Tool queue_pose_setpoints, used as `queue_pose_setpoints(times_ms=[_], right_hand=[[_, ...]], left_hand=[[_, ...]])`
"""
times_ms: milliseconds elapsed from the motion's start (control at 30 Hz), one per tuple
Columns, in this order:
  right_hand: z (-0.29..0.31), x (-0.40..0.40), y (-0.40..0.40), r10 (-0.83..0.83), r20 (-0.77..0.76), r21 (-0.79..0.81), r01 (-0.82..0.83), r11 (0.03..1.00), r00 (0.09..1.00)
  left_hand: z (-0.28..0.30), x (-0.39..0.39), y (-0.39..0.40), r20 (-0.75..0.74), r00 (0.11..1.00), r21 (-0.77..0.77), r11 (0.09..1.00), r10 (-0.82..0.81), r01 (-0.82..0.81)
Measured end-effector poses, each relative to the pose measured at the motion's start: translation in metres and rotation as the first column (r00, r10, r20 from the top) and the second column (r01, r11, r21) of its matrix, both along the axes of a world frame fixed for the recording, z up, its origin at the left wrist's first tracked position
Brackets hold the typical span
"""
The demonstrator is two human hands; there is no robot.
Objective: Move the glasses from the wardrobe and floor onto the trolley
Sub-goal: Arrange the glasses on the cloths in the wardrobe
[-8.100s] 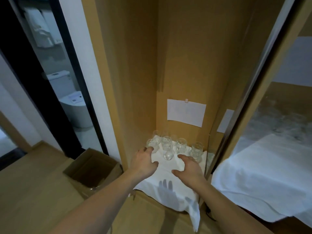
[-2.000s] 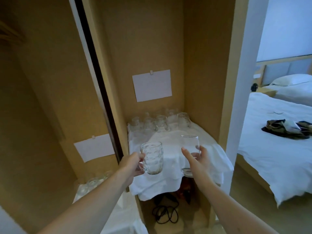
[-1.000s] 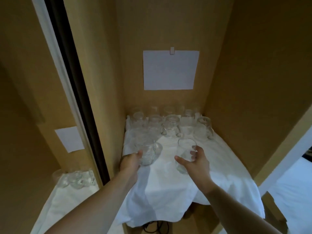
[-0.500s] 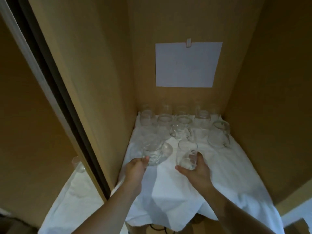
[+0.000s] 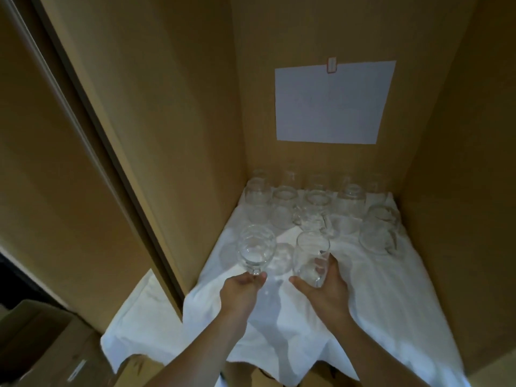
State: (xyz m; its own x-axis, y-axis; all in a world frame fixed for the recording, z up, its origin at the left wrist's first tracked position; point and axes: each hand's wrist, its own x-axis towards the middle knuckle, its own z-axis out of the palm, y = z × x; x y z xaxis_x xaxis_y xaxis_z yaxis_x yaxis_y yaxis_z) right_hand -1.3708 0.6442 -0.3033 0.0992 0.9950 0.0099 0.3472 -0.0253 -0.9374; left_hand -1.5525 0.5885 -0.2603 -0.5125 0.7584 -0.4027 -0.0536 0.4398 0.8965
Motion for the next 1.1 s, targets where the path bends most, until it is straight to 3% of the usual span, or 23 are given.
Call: queue_pose_setpoints(times_ms=[200, 400, 500, 567, 667, 800, 1033, 1100], right_hand=[[-0.006, 0.004, 0.004, 0.042, 0.041, 0.005, -0.042, 0.999, 0.998], [-0.007, 0.004, 0.004, 0.040, 0.026, -0.005, -0.040, 0.999, 0.999], [-0.008, 0.004, 0.004, 0.016, 0.021, -0.007, -0.016, 1.000, 1.000], [-0.008, 0.003, 0.005, 0.002, 0.025, -0.008, -0.002, 1.000, 1.000], [-0.008, 0.001, 0.008, -0.019, 0.006, -0.020, 0.019, 1.000, 1.000], [-0.002, -0.002, 0.021, -0.032, -0.053, -0.069, 0.028, 0.997, 0.998], [0.012, -0.006, 0.044, -0.046, -0.118, -0.105, 0.033, 0.994, 0.992], [0.016, -0.006, 0.048, -0.049, -0.099, -0.082, 0.041, 0.996, 0.994]], left_hand=[[0.005, 0.000, 0.000, 0.020, 0.999, 0.040, 0.998, 0.046, -0.047], [0.017, -0.017, 0.012, 0.250, 0.963, 0.069, 0.990, 0.102, -0.123], [0.010, -0.032, 0.019, 0.005, 0.979, 0.091, 0.975, 0.204, -0.204], [0.005, -0.040, 0.026, -0.144, 0.986, 0.100, 0.992, 0.089, -0.075], [0.000, -0.047, 0.040, -0.175, 0.975, 0.125, 0.980, -0.135, 0.158], [-0.006, -0.057, 0.058, -0.245, 0.932, 0.111, 0.947, -0.267, 0.301], [-0.012, -0.058, 0.083, -0.205, 0.932, 0.185, 0.923, -0.300, 0.338], [-0.009, -0.060, 0.083, -0.266, 0.928, 0.149, 0.940, -0.260, 0.306]])
